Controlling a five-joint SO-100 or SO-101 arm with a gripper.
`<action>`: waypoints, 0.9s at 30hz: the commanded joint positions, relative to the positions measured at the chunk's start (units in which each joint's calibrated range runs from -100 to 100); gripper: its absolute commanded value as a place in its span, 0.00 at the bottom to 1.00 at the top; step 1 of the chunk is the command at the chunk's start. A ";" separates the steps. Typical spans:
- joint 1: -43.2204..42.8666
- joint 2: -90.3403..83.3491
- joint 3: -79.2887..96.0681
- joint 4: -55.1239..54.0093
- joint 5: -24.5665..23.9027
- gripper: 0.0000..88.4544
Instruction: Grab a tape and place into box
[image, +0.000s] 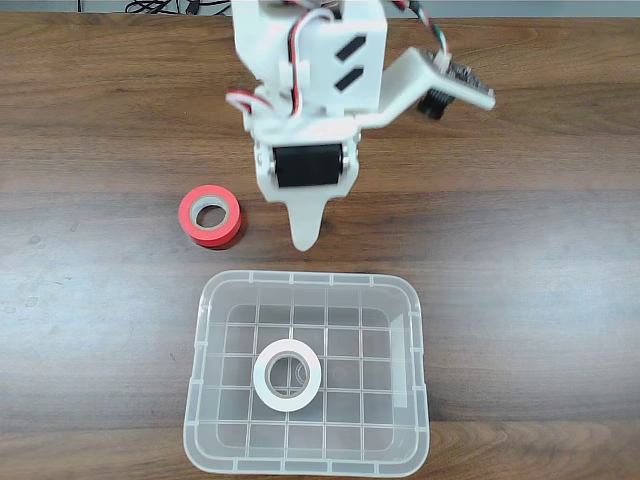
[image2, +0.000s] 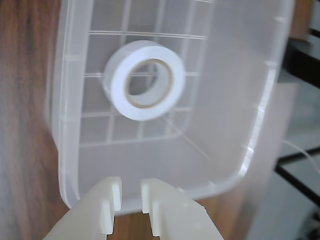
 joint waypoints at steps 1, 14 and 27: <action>-2.12 -17.48 -0.76 1.61 -0.02 0.03; -7.68 -52.88 40.33 1.61 -0.44 0.03; -7.10 -86.99 95.61 -10.20 -0.07 0.03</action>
